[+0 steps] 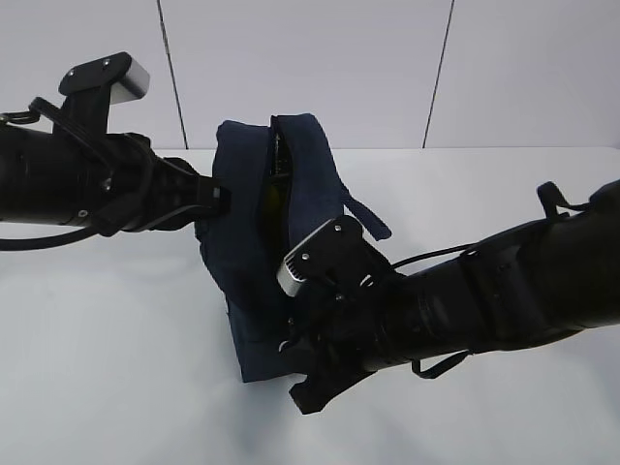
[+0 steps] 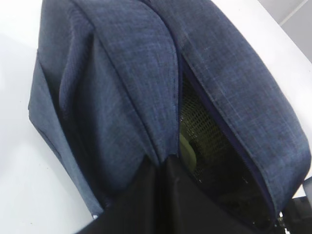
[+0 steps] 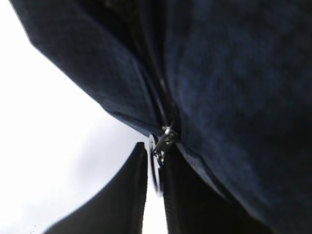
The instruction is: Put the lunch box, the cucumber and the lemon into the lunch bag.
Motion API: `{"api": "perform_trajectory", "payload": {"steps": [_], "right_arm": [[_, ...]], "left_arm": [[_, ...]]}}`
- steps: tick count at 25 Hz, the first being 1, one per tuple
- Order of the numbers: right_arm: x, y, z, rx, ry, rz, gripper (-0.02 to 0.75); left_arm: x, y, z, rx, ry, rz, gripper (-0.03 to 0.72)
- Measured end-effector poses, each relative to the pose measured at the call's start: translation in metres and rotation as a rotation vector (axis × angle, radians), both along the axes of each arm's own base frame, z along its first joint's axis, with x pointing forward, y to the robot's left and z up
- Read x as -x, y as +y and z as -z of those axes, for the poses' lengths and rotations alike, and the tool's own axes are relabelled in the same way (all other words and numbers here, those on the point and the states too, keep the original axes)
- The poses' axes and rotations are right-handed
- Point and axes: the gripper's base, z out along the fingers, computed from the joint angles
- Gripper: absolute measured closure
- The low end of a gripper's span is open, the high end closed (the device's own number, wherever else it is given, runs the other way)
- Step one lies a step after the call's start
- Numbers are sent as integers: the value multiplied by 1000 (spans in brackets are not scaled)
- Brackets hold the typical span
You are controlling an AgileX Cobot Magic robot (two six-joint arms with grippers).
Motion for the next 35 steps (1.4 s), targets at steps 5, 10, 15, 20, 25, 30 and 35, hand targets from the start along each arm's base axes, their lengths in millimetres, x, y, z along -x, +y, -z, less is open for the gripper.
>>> {"api": "perform_trajectory", "payload": {"steps": [5,10,15,20,25,30,35], "right_arm": [[1,1,-1,-17,10,-5,631],[1,2,6,-15,42,2,631],[2,4,13,-25,74,-8,631],[-3,7,9,-38,59,-7,631],[-6,10,6,-48,50,-4,631],[-6,9,6,-45,50,1,630],[-7,9,7,-44,65,29,727]], "left_arm": [[0,0,0,0,0,0,691],[0,0,0,0,0,0,691],[0,0,0,0,0,0,691],[0,0,0,-1,0,-2,691],[0,0,0,-2,-1,-3,691],[0,0,0,-2,-1,-3,691],[0,0,0,-3,-2,-5,691]]}}
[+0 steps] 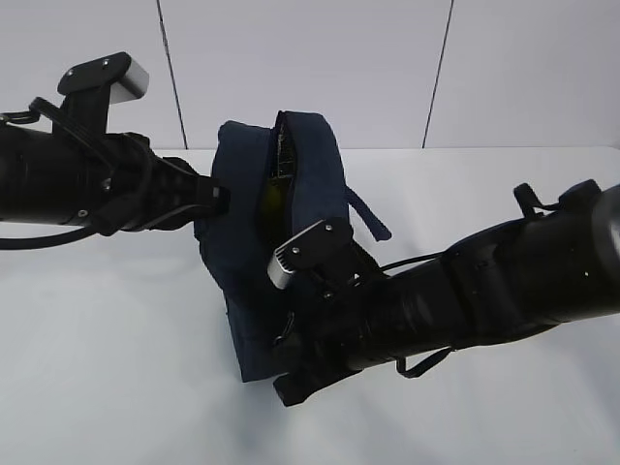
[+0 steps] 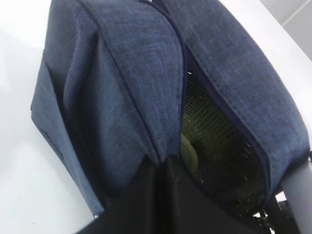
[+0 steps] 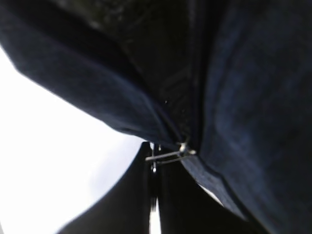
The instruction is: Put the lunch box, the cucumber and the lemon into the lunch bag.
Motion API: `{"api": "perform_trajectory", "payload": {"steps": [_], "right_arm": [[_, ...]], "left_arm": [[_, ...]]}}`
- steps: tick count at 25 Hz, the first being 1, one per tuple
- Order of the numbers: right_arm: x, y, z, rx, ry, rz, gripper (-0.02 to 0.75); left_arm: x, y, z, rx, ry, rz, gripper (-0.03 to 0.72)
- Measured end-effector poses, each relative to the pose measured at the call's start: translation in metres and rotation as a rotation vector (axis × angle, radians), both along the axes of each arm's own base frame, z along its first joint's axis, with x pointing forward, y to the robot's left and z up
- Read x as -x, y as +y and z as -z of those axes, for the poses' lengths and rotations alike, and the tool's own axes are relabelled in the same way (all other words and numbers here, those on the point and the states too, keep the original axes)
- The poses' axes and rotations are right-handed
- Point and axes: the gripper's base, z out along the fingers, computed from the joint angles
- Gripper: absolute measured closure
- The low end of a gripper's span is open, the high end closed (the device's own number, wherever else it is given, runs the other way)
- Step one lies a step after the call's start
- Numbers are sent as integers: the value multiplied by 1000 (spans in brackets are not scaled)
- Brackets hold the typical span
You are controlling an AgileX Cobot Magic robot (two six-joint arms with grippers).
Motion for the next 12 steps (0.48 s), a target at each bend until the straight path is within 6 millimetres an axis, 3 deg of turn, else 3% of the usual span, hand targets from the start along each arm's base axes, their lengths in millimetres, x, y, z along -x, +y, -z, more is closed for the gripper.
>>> {"api": "perform_trajectory", "payload": {"steps": [12], "right_arm": [[1,-4,4,22,24,41,730]], "left_arm": [[-1,1,0,-7,-3,-11,691]]}}
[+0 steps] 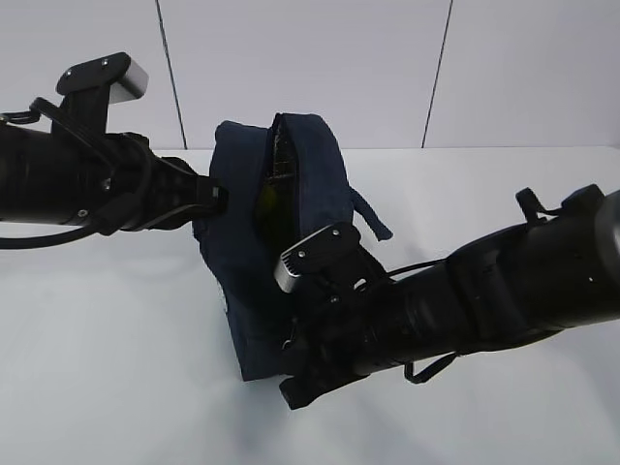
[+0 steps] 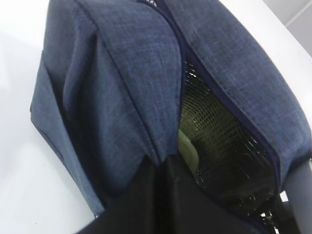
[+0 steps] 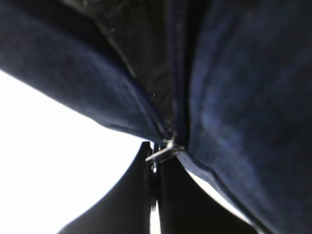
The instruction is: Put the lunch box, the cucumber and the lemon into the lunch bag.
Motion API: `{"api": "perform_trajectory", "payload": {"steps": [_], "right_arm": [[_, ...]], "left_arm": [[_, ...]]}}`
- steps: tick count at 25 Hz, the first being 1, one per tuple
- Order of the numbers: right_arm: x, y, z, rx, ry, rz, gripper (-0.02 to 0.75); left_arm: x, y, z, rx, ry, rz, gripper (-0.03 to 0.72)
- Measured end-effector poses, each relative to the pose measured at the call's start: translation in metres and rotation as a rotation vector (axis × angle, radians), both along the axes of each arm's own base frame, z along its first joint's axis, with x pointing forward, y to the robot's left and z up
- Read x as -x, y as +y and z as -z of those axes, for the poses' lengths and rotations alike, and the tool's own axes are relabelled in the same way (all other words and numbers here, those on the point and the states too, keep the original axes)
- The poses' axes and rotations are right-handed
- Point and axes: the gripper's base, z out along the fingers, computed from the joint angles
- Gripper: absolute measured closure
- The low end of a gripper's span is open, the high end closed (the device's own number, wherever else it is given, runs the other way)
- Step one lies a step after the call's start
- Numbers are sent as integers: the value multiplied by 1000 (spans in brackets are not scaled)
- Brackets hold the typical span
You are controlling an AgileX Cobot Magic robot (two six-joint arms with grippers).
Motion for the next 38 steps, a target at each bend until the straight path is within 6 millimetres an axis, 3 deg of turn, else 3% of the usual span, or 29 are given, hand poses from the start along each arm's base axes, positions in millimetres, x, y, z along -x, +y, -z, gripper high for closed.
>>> {"api": "perform_trajectory", "payload": {"steps": [20,31,38], "right_arm": [[8,-7,-18,18,-51,-40,730],[17,-14,-17,36,-36,-35,730],[19,-15,-29,16,-65,-36,730]], "left_arm": [[0,0,0,-2,-1,-4,692],[0,0,0,-2,-1,-4,691],[0,0,0,-1,0,-5,691]]}}
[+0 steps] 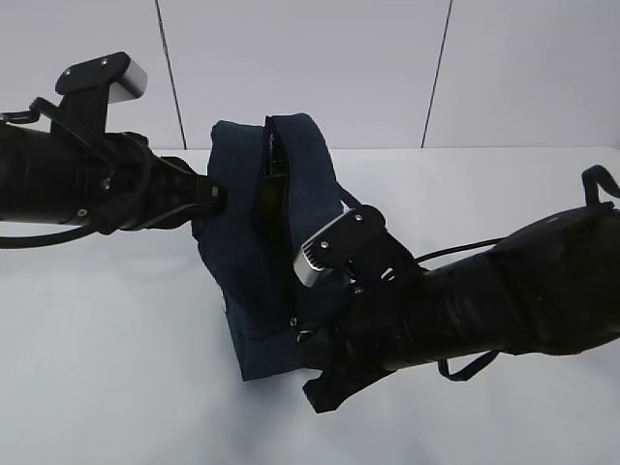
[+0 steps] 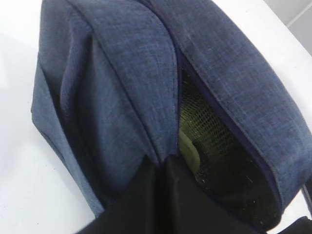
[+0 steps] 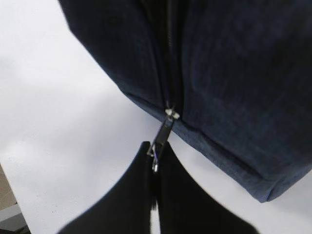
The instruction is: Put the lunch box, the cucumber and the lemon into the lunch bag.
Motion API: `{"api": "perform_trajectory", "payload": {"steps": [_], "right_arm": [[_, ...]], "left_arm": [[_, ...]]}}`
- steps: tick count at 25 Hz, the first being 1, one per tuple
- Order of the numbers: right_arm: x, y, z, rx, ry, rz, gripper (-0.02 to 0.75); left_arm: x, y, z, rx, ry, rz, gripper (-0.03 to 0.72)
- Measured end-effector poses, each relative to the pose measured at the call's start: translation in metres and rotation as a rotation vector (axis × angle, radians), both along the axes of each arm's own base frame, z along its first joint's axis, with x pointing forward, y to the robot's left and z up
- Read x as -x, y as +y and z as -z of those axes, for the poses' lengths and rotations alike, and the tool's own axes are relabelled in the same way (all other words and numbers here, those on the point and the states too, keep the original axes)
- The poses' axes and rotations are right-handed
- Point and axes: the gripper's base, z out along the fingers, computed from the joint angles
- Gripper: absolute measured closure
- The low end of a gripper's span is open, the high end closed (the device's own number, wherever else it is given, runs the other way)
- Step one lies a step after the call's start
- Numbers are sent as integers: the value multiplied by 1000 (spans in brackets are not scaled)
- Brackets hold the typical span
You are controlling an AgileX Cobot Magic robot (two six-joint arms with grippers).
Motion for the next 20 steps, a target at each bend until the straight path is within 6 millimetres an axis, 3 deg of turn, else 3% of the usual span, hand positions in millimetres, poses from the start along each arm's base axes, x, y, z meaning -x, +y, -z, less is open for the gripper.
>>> {"api": "perform_trajectory", "payload": {"steps": [13,20], "right_arm": [[0,-2,-4,4,-16,8,730],[-1,-5,-16,4,-64,33,730]], "left_arm": [[0,0,0,0,0,0,691],[0,0,0,0,0,0,691]]}}
